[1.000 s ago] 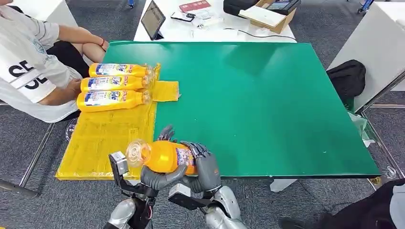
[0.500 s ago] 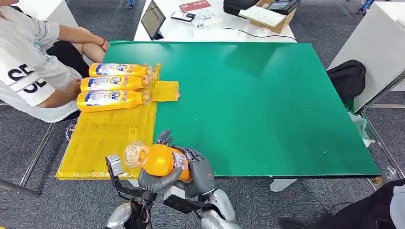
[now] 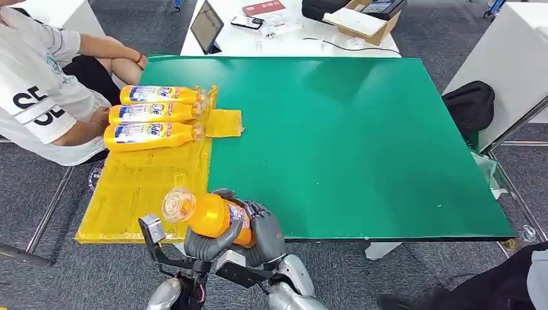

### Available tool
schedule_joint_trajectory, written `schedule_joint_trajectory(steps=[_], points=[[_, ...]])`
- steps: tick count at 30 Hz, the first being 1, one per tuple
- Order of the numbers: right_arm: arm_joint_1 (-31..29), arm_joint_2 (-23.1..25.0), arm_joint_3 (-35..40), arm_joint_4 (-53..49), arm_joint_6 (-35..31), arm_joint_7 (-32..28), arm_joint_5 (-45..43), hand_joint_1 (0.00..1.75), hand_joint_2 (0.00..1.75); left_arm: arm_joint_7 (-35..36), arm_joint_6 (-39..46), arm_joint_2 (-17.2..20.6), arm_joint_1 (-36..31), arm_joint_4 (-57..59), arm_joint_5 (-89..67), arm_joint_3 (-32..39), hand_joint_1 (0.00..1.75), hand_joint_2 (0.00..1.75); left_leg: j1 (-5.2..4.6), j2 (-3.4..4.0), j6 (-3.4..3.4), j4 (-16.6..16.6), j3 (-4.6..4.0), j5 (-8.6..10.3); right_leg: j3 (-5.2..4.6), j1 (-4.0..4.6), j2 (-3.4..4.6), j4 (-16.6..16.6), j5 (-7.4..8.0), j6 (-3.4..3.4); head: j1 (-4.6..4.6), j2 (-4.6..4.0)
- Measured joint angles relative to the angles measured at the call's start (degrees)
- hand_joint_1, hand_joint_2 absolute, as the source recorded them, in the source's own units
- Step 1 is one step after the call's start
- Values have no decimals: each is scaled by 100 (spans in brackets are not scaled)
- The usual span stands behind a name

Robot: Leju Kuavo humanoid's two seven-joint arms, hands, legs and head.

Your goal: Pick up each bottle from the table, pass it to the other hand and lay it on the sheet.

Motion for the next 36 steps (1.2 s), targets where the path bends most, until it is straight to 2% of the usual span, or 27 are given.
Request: schedule_joint_trajectory(steps=[19, 20, 21, 22, 23, 30, 36], points=[[-69, -4, 173, 26, 66, 94, -122, 175, 175, -168, 391, -85, 18, -39, -87, 4, 175, 175, 0, 1, 0, 0, 0, 0, -1, 0, 0, 0, 0, 0, 0, 0], [-79, -4, 188, 31, 79, 94, -127, 124, 175, -170, 400, -90, 23, -46, -87, 4, 175, 175, 0, 1, 0, 0, 0, 0, -1, 0, 0, 0, 0, 0, 2, 0], [-85, -7, 197, 35, 87, 96, -127, 0, 175, -175, 404, -90, 25, -50, -87, 4, 175, 175, 0, 1, 0, 0, 0, 0, -1, 0, 0, 0, 0, 0, 0, 0], [-89, -7, 199, 35, 96, 96, -131, 0, 175, -177, 411, -90, 26, -52, -85, 4, 175, 175, 0, 1, 0, 0, 0, 0, -1, 0, 0, 0, 0, 0, 2, 0], [-91, -7, 205, 42, 98, 96, -136, 0, 0, -177, 417, -92, 25, -52, -85, 4, 175, 175, 0, 1, 0, 0, 0, 0, -1, 0, 0, 0, 0, 0, 0, 0], [-77, -17, 387, 72, 558, 186, -474, 0, 0, -284, 842, -85, -22, -112, -162, 101, 175, 175, 0, 0, 0, 0, -1, 0, -1, 0, 0, 0, 0, 0, 0, 0], [-11, -68, 420, -61, 769, 201, -767, 0, 0, -622, 1815, -53, -164, -282, -806, 389, 175, 175, 1, 0, 0, 0, 0, 0, 0, 1, -1, 1, 0, 0, 2, -2]])
